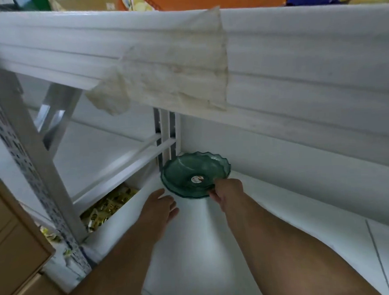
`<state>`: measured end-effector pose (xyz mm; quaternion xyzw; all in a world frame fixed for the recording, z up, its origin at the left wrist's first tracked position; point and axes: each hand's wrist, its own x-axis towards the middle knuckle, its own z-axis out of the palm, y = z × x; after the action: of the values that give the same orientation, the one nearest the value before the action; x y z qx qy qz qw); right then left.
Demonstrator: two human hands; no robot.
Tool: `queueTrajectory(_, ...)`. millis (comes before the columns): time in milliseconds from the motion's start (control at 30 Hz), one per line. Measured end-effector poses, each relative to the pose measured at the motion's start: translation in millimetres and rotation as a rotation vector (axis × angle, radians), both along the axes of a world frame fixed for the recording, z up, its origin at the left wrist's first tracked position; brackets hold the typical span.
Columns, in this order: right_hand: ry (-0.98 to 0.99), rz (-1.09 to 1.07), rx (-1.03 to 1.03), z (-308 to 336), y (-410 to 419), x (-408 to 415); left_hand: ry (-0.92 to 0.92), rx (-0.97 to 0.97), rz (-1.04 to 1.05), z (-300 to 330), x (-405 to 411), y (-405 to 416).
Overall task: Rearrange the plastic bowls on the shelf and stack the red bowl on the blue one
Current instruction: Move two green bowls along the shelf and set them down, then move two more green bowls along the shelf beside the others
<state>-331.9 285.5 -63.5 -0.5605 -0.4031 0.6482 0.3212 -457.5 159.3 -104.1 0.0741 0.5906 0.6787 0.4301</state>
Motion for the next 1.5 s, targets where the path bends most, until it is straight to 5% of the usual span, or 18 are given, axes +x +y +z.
queueTrajectory(233, -0.142, 0.155, -0.031, 4, -2, 18, 0.142, -0.076, -0.114, 15, 18, -3)
queueTrajectory(500, -0.603, 0.543, 0.278, 31, -46, 100, 0.887, -0.45, -0.522, 42, 80, -41)
queueTrajectory(800, -1.183, 0.738, 0.746, 46, -131, 242, 1.388, -0.686, -0.849, 73, 195, -79)
queueTrajectory(1133, -1.399, 0.585, 0.604, 56, -203, 370, 1.616, -0.559, -1.026, 100, 301, -98)
queueTrajectory(1500, -1.451, 0.434, 0.448, 70, -285, 491, 1.595, -0.357, -1.164, 105, 419, -144)
